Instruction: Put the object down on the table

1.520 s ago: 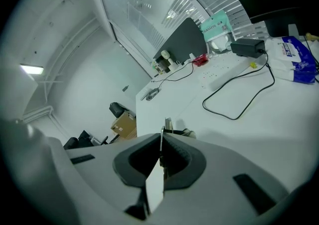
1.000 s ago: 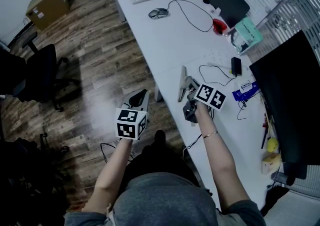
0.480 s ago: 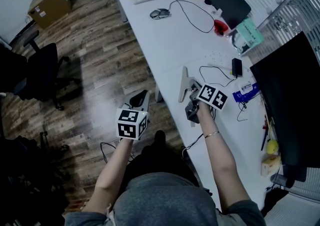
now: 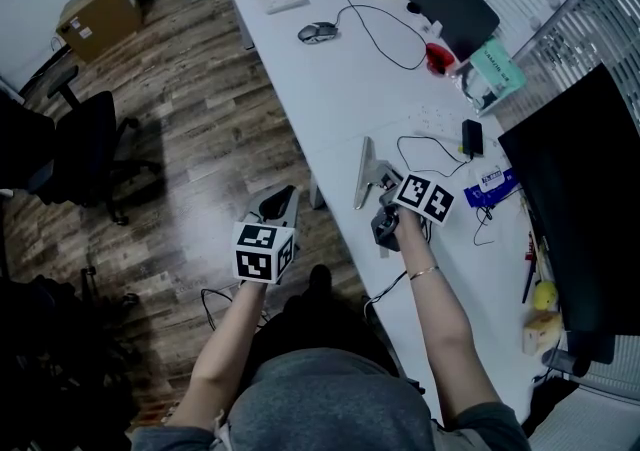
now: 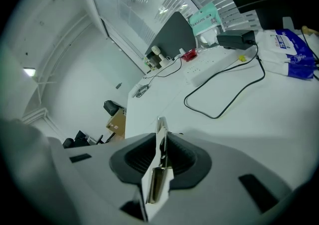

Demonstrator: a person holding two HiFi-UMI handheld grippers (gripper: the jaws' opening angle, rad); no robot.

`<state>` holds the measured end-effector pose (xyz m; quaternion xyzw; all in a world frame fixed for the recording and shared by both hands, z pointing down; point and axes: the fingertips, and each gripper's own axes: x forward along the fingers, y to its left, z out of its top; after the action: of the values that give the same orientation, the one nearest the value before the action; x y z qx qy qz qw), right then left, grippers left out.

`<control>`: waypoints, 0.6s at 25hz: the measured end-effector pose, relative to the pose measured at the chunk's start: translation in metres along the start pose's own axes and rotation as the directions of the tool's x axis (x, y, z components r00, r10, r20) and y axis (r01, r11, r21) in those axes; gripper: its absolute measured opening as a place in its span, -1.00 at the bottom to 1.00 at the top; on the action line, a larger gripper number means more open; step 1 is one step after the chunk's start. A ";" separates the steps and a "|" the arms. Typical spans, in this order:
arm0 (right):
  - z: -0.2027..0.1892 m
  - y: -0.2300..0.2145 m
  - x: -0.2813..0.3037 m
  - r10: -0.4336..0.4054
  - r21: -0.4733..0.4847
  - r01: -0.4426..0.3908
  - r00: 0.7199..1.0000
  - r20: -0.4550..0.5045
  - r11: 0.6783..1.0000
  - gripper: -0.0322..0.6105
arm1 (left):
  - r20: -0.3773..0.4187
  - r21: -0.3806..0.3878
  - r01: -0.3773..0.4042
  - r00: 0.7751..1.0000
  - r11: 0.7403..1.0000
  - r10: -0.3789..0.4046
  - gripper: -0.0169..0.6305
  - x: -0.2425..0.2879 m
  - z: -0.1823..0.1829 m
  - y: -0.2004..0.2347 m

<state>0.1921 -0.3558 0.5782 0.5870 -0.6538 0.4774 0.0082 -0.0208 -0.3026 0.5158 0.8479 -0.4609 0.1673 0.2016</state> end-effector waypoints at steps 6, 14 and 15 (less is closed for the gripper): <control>0.004 0.004 -0.002 0.007 -0.010 -0.007 1.000 0.018 1.000 -0.52 | 0.000 0.005 0.004 1.000 1.000 -0.004 -0.85 0.001 0.000 -0.001; 0.006 0.000 -0.015 -0.050 -0.067 0.054 0.997 0.054 0.996 -0.48 | 0.008 0.012 0.018 1.000 1.000 -0.018 -0.85 -0.001 0.002 -0.003; 0.007 0.000 -0.018 -0.057 -0.077 0.061 0.996 0.062 0.995 -0.48 | 0.008 0.013 0.020 1.000 1.000 -0.020 -0.85 -0.002 0.002 -0.003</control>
<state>0.2014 -0.3465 0.5642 0.6192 -0.6544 0.4331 0.0259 -0.0190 -0.3013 0.5125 0.8545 -0.4521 0.1646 0.1957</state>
